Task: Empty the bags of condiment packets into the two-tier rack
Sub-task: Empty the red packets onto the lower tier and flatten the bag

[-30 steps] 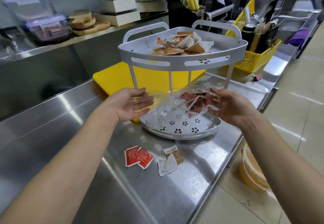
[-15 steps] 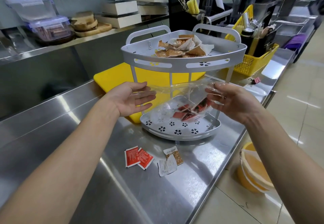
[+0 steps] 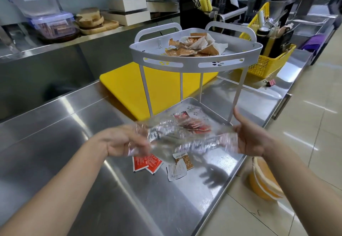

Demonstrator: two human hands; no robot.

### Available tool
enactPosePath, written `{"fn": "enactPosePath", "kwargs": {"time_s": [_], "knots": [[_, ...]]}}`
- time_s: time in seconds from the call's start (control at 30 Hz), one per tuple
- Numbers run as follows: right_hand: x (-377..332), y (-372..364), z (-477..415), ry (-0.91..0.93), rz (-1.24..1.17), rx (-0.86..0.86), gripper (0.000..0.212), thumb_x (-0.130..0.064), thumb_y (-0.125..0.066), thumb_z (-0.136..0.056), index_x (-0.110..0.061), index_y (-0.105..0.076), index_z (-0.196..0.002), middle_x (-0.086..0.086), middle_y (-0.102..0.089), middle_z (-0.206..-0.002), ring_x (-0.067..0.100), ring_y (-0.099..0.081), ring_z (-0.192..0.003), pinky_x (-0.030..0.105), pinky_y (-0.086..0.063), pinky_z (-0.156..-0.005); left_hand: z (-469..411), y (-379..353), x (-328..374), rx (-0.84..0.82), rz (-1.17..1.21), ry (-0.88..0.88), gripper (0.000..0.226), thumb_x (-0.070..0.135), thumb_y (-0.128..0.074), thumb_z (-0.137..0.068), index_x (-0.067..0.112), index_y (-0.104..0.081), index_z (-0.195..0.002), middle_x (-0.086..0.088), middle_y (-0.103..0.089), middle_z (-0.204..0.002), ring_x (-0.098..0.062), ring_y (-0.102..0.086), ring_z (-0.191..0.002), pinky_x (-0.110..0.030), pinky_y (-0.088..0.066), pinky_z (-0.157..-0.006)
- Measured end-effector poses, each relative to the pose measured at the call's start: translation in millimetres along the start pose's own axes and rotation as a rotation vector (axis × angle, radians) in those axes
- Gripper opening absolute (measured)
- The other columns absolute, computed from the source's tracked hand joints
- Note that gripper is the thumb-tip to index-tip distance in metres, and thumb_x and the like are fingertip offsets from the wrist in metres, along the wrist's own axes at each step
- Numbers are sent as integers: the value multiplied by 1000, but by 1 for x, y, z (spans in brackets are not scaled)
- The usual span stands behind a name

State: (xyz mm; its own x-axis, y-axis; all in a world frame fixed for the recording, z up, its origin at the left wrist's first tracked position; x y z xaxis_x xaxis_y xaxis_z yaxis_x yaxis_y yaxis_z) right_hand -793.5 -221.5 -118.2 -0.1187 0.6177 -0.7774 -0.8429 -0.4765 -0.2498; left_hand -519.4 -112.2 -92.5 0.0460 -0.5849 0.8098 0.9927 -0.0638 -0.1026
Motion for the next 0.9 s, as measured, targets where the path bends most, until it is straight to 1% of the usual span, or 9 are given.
{"fn": "enactPosePath", "kwargs": {"time_s": [0.07, 0.13, 0.2, 0.3, 0.4, 0.5, 0.63, 0.77, 0.9], "knots": [[31, 3, -9, -90, -68, 48, 69, -61, -51, -76, 5, -68, -86, 18, -72, -67, 22, -68, -47, 27, -55, -42, 2, -5, -33, -125, -53, 103, 39, -8, -70, -67, 4, -63, -104, -23, -69, -94, -29, -69, -76, -40, -57, -67], [47, 3, -15, -121, -144, 109, 37, -35, -61, -75, 2, -66, -79, 14, -71, -59, 17, -65, -42, 23, -53, -38, -1, -4, -50, -184, 4, 119, 46, 10, -84, -59, 12, -69, -102, -22, -68, -108, -34, -68, -92, -51, -55, -78], [52, 1, -16, -132, -158, 149, 14, -16, -59, -81, -2, -62, -78, 10, -68, -50, 13, -58, -35, 19, -49, -35, -9, 9, -53, -86, 99, 104, 58, 41, -87, -50, 11, -72, -98, -21, -67, -114, -35, -64, -105, -59, -49, -88], [45, -1, -18, -98, -128, 159, 15, -6, -52, -87, -4, -61, -75, 8, -66, -48, 12, -56, -33, 16, -47, -35, -23, 25, -42, 104, 218, 114, 89, 69, -60, -56, 5, -49, -117, -23, -51, -132, -36, -51, -121, -59, -41, -98], [16, -12, -7, 20, -127, 130, 19, -6, -53, -84, -9, -62, -68, 2, -66, -48, 11, -61, -38, 17, -48, -36, -30, 14, -22, 179, 198, 120, 54, 46, -65, -71, 8, -56, -107, -14, -62, -122, -24, -62, -102, -42, -55, -76], [-19, -27, 14, 172, -138, 59, 27, -5, -54, -71, -11, -70, -50, 3, -68, -50, 12, -65, -44, 22, -52, -41, -32, 10, 5, 247, 156, 26, 18, 20, -60, -85, 8, -66, -98, -8, -73, -95, -22, -65, -92, -36, -52, -75], [-51, -22, 25, 268, -254, 71, 43, -10, -40, -88, -13, -67, -54, 3, -66, -62, 14, -61, -53, 31, -47, -62, -18, 10, 56, 217, 170, -117, 15, 21, -54, -88, 12, -66, -90, -6, -70, -96, -20, -65, -92, -36, -49, -83], [-72, -25, 35, 279, -264, 70, 30, -19, -55, -84, -12, -58, -56, -1, -59, -49, 8, -51, -38, 18, -47, -47, 1, 20, 84, 201, 178, -216, 40, 19, -46, -92, 11, -75, -65, -5, -76, -80, -15, -72, -70, -32, -60, -67], [-84, -32, 47, 323, -297, 63, 33, -18, -52, -86, -13, -58, -54, -3, -57, -45, 5, -46, -34, 15, -45, -46, 22, 22, 93, 194, 188, -233, 41, 19, -46, -92, 9, -75, -65, -6, -76, -76, -14, -72, -65, -34, -60, -68]]}}
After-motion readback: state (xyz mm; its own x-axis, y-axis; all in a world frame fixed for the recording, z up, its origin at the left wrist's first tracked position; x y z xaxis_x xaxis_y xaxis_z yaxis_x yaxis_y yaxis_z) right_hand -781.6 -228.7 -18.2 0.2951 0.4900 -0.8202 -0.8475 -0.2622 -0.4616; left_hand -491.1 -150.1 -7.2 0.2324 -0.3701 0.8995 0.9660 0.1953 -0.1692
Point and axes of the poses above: each hand's wrist, its own z-axis away from the middle knuckle, its own y-axis out of the back of the hand, x = y × z, the point moved 8 cm from there along -z, towards the middle knuckle
